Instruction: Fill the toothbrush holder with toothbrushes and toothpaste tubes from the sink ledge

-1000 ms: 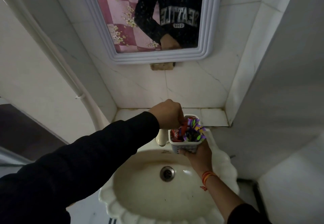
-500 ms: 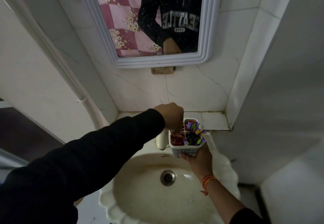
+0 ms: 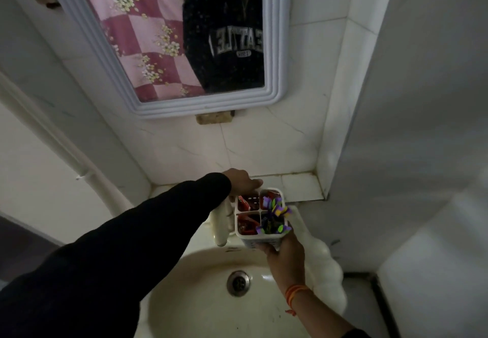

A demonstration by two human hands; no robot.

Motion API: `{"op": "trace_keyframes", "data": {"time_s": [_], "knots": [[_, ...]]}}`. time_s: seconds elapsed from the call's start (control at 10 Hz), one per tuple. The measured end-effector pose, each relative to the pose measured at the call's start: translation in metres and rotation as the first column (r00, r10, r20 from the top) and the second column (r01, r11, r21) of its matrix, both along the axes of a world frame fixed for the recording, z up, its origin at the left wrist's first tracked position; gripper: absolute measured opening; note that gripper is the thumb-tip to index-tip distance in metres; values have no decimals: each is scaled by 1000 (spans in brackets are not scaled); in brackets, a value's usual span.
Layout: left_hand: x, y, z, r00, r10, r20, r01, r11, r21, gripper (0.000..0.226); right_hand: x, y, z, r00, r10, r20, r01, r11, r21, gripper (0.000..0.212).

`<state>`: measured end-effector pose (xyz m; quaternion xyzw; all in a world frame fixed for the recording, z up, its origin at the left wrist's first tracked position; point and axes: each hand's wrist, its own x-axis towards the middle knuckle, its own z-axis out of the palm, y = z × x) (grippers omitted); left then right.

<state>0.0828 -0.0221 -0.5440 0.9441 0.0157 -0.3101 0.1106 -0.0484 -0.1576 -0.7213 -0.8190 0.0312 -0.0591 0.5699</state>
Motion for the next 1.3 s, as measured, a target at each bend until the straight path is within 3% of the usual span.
{"op": "trace_keyframes", "data": {"time_s": [0.1,0.2,0.3,0.4,0.5,0.6,0.8,1.0,1.1,1.2,1.3], "knots": [[6,-7,2,973,229,-39,-232,947,-224,70,13,-16,13,999,-26,32,26,1000,-6,69],[18,-22,4,902,417,-116,-420,777,-470,62,40,-37,26,995,-86,44,88,995,-41,63],[29,-44,4,806,506,-307,-562,493,-664,46,70,-56,38,991,-135,4,135,990,-52,63],[32,-65,5,756,498,-424,-618,328,-715,48,92,-71,42,984,-163,-79,160,986,-36,68],[35,-77,4,729,508,-459,-634,248,-732,49,106,-81,39,977,-169,-130,172,985,11,81],[33,-84,-5,700,494,-516,-675,220,-704,52,109,-77,33,948,-280,-153,279,960,-26,76],[32,-97,-15,650,537,-538,-675,81,-734,57,109,-57,42,863,-442,-245,439,896,-71,53],[25,-97,-11,656,563,-503,-646,73,-760,56,112,-62,47,845,-435,-311,423,900,-108,42],[11,-92,-2,687,574,-446,-619,139,-773,51,101,-61,58,848,-401,-346,400,913,-80,42],[-6,-78,9,744,607,-279,-552,324,-768,55,79,-56,82,892,-314,-325,299,949,-98,32],[-27,-53,29,797,604,7,-406,543,-735,59,53,-43,124,953,-219,-208,200,974,-110,23]]}}
